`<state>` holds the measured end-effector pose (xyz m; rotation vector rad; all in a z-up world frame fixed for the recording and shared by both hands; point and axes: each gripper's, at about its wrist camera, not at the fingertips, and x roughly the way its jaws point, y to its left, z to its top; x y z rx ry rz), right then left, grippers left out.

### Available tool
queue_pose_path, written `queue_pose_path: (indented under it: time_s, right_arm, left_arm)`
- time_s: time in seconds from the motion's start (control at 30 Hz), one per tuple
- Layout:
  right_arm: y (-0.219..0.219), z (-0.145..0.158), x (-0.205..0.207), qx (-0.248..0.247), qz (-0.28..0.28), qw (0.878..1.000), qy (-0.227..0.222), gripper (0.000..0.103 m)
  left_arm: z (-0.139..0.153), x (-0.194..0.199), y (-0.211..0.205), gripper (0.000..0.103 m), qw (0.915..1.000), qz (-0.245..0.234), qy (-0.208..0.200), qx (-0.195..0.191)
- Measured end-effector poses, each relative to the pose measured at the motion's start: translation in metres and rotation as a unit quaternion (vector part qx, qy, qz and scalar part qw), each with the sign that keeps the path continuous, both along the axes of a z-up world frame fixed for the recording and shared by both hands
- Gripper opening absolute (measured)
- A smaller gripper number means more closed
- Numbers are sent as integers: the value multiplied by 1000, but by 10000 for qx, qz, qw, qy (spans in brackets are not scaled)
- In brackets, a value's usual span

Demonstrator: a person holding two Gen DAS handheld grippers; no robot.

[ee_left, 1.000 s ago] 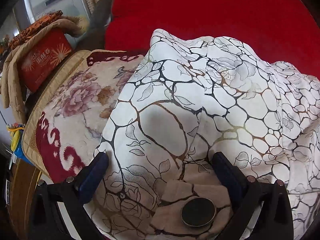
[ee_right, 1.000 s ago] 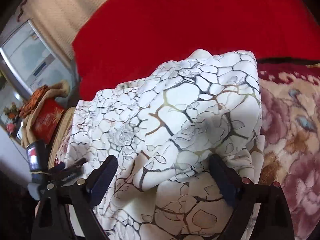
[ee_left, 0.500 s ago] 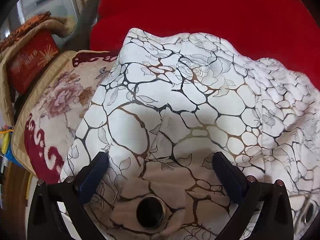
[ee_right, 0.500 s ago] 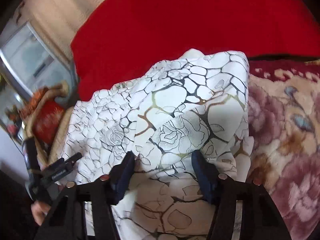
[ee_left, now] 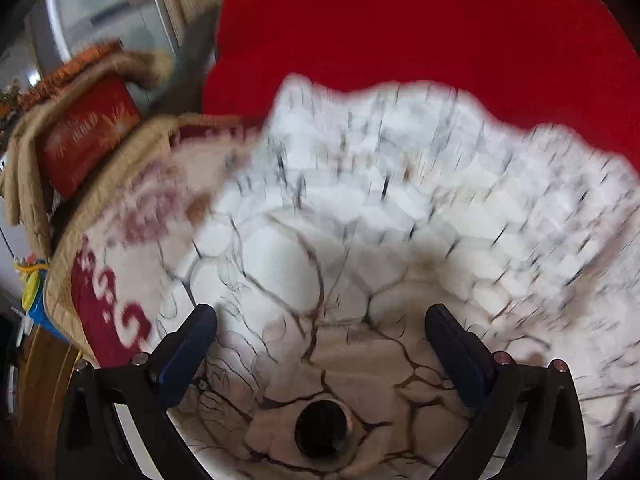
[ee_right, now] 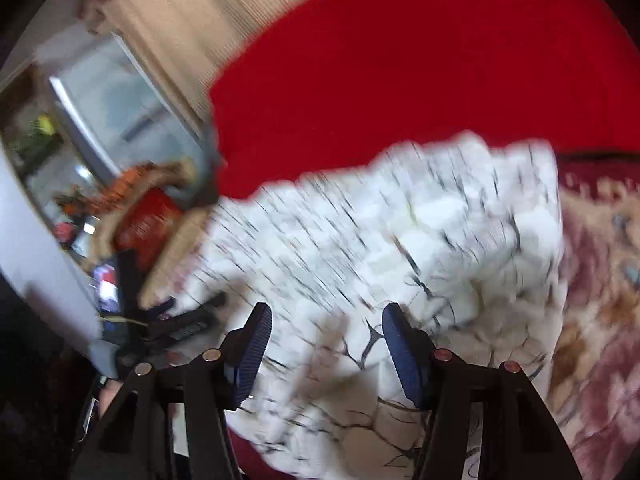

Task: Fold large clothes

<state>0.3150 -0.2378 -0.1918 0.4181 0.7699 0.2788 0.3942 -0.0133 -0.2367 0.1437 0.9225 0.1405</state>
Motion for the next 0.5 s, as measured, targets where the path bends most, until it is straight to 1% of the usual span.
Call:
queue_pose_path:
  time_s: [0.03, 0.07, 0.1, 0.17, 0.27, 0.4, 0.5]
  right_arm:
    - [1, -11, 6, -147, -58, 9995, 270, 56]
    - [3, -15, 9, -232, -99, 9991, 347, 54]
    - [3, -15, 10, -266, -114, 9991, 316, 54]
    - [3, -8, 7, -199, -127, 9995, 199, 54]
    - [1, -1, 2, 25, -169, 9998, -40, 54]
    - [3, 16, -9, -55, -221, 9979, -602, 54]
    - [-6, 25, -18, 27, -298, 9962, -813, 54]
  left_arm:
    - [-1, 1, 2, 103, 10000, 12, 14, -78]
    - [1, -1, 3, 103, 10000, 10, -25, -92]
    - [4, -3, 3, 103, 9999, -14, -72, -68]
    - [8, -7, 1, 103, 9998, -52, -179, -26]
    - [18, -14, -1, 103, 9990, -135, -400, -150]
    - [31, -20, 1, 103, 9970, -88, -729, -225]
    - [39, -23, 4, 103, 9952, -72, -928, -286]
